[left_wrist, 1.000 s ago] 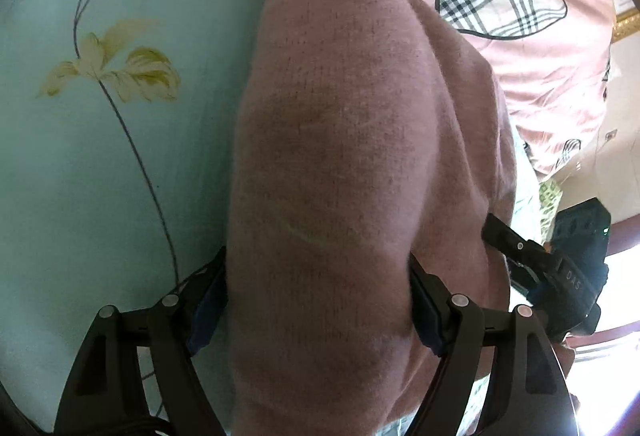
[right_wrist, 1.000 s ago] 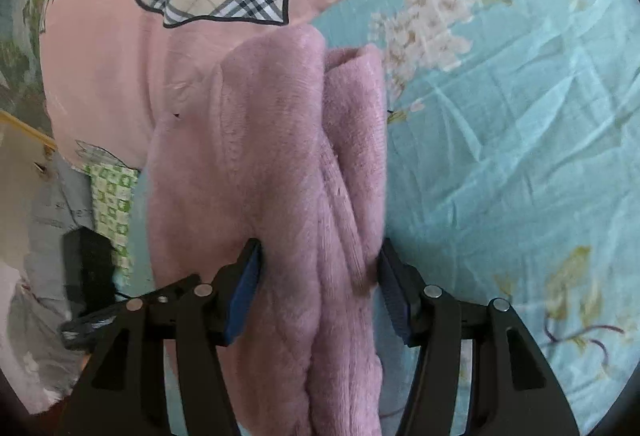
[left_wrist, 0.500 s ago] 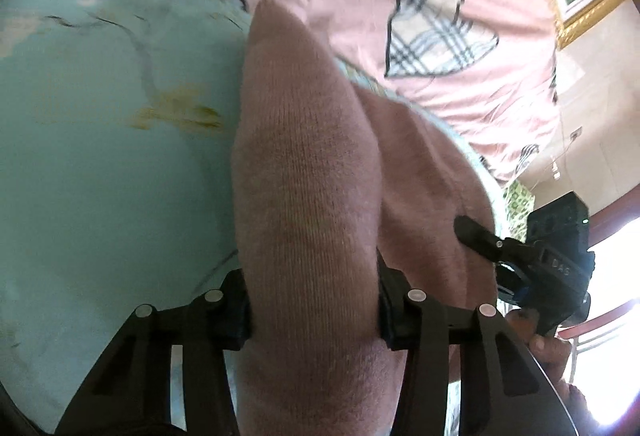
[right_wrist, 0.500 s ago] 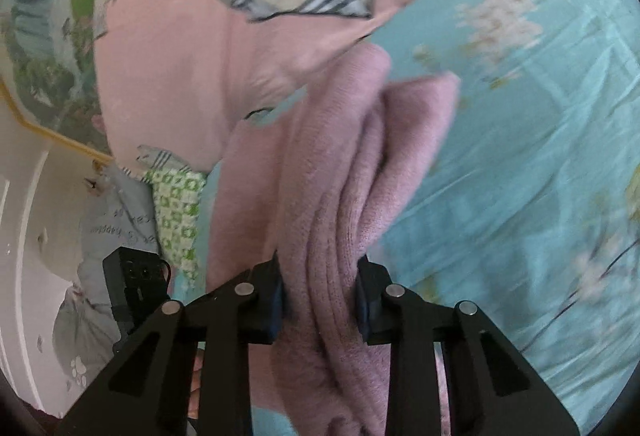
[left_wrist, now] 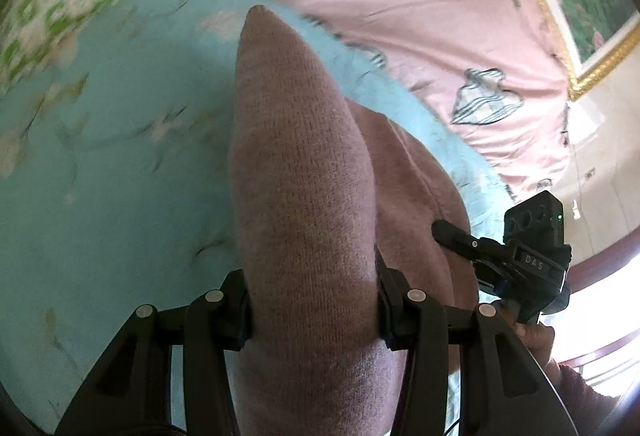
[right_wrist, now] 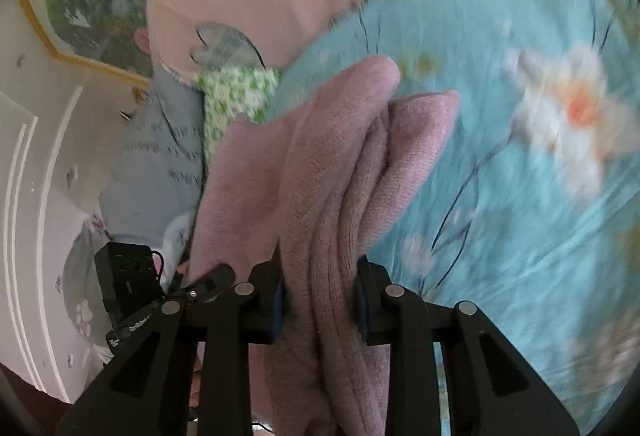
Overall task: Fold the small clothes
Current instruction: 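Lift the held sweater bundle with both grippers and fold it over onto itself, then lower the folded bundle onto the sheet and open both grippers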
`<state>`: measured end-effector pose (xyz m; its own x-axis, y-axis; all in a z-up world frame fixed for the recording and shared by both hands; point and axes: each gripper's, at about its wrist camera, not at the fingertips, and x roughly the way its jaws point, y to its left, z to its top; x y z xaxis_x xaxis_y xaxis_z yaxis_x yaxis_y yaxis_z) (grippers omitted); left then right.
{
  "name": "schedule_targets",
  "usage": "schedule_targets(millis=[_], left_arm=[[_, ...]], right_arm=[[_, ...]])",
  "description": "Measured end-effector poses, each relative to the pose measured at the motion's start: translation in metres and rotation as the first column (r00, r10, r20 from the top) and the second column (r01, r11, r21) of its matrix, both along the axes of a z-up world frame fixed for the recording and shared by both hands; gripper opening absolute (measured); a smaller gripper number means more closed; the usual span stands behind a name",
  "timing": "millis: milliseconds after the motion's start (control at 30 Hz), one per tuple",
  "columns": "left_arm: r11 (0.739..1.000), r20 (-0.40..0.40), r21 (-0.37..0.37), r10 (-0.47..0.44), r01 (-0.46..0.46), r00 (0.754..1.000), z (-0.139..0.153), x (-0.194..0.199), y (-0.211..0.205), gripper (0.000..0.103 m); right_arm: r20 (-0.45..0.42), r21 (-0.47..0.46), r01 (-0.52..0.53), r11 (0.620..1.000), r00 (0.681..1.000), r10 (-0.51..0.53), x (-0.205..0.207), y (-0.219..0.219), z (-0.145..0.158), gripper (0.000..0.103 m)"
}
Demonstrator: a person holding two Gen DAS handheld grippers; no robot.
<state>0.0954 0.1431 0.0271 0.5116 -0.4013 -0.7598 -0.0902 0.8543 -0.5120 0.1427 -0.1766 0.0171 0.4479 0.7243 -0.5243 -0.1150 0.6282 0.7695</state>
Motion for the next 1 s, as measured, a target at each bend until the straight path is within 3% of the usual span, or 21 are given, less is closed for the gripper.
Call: schedule_targets(millis=[167, 300, 367, 467, 633, 767, 900, 1000], left_arm=[[1.0, -0.078, 0.028, -0.008, 0.01, 0.997, -0.038, -0.007, 0.008, 0.054], [1.0, -0.101, 0.006, -0.007, 0.007, 0.995, -0.039, -0.007, 0.018, 0.065], [1.0, -0.109, 0.001, -0.018, 0.018, 0.994, -0.037, -0.004, 0.015, 0.067], [0.999, -0.109, 0.036, -0.025, 0.03, 0.994, -0.026, 0.001, 0.019, 0.07], [0.991, -0.023, 0.136, 0.011, -0.008, 1.0, 0.016, -0.001, 0.033, 0.068], [0.995, 0.06, 0.094, -0.032, 0.027, 0.998, 0.043, 0.016, 0.031, 0.067], [0.99, 0.063, 0.124, -0.081, 0.073, 0.995, 0.036, 0.052, 0.012, 0.053], [0.992, 0.03, 0.086, -0.1, 0.097, 0.995, 0.018, 0.081, 0.008, 0.052]], right_arm=[[-0.075, -0.102, 0.006, 0.995, 0.997, -0.014, -0.002, 0.019, -0.032, 0.03], [-0.098, -0.123, 0.031, 0.992, 0.994, -0.044, -0.009, 0.017, -0.038, 0.035], [-0.098, -0.159, 0.031, 0.987, 0.994, -0.047, -0.009, 0.021, -0.032, 0.041], [-0.08, -0.226, 0.039, 0.973, 0.995, -0.059, -0.012, 0.024, -0.018, 0.043], [0.046, -0.331, 0.119, 0.936, 0.993, -0.11, -0.015, 0.015, 0.025, 0.043], [0.139, -0.303, 0.09, 0.949, 0.989, -0.05, 0.002, 0.029, 0.058, 0.043], [0.089, -0.267, -0.01, 0.964, 0.995, 0.035, 0.038, 0.063, 0.049, 0.042], [0.012, -0.283, -0.019, 0.959, 1.0, 0.024, 0.067, 0.068, 0.019, 0.029]])
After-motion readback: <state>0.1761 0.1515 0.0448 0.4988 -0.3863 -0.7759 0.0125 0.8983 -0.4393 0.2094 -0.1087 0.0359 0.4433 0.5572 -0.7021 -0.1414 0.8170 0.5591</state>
